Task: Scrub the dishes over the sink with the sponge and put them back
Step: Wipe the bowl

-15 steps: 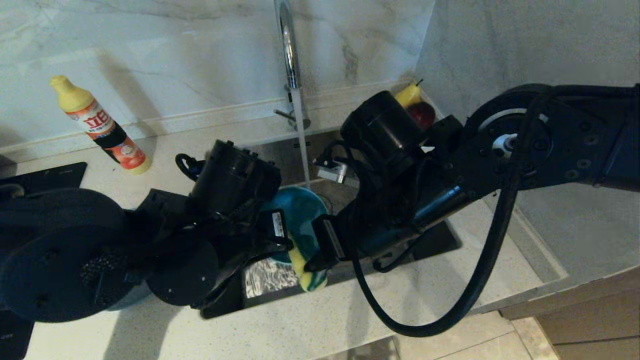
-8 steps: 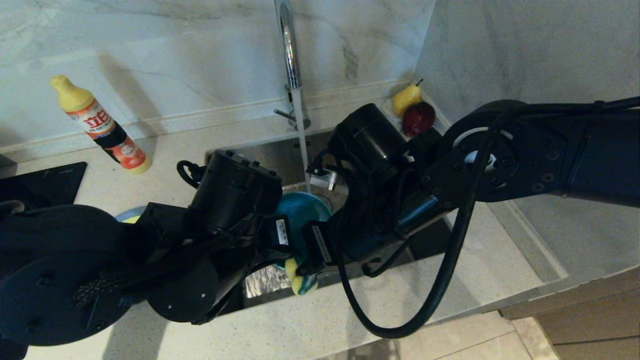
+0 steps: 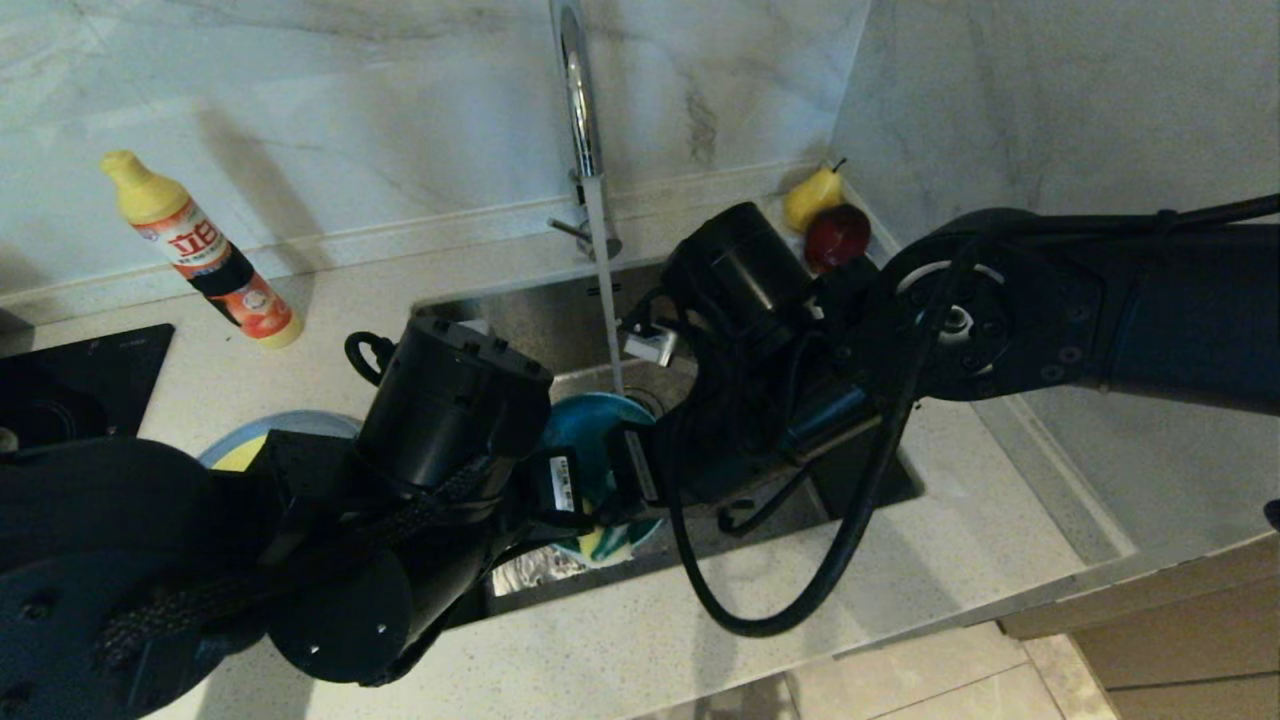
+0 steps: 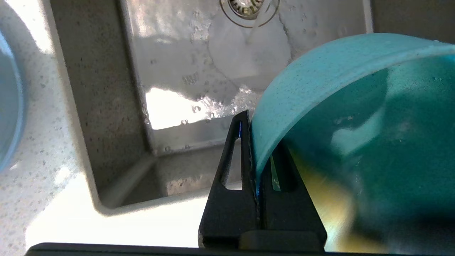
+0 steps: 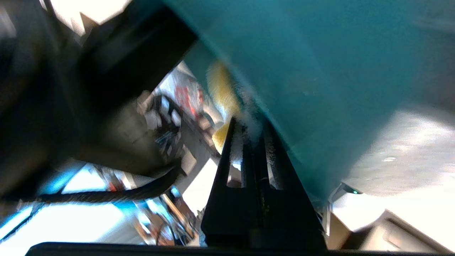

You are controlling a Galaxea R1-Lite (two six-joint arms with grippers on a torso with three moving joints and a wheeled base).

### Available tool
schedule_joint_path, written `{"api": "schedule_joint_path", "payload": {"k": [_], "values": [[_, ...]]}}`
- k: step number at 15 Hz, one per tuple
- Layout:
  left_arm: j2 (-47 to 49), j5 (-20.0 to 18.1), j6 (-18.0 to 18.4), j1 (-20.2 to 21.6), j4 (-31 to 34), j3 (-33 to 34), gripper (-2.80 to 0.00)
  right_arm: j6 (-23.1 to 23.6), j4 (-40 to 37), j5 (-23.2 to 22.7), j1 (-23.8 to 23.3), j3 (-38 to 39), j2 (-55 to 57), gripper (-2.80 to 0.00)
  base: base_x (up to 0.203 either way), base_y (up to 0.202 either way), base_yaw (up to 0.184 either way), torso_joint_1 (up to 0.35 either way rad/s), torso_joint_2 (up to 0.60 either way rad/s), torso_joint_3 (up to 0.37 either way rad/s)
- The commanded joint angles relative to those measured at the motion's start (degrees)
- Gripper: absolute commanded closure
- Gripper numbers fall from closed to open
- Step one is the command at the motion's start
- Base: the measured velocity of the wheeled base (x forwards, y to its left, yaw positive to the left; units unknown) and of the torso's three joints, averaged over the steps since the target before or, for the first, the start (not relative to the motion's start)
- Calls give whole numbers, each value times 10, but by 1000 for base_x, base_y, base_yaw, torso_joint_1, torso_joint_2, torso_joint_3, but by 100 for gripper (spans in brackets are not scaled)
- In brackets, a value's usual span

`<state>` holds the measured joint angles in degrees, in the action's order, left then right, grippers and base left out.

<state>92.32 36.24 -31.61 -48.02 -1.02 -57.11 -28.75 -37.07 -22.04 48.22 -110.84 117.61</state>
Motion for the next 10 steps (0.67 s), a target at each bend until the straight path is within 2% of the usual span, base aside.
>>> {"api": "schedule_joint_path", "payload": {"k": [1,10], "values": [[-12,3,-1,0,0,10,0,-13,4,-1,-18,0,-8,0,0,0,0,0,0,0],[-16,2,1,0,0,27,0,-14,10,-2,-67,0,-35,0,0,0,0,0,0,0]]}}
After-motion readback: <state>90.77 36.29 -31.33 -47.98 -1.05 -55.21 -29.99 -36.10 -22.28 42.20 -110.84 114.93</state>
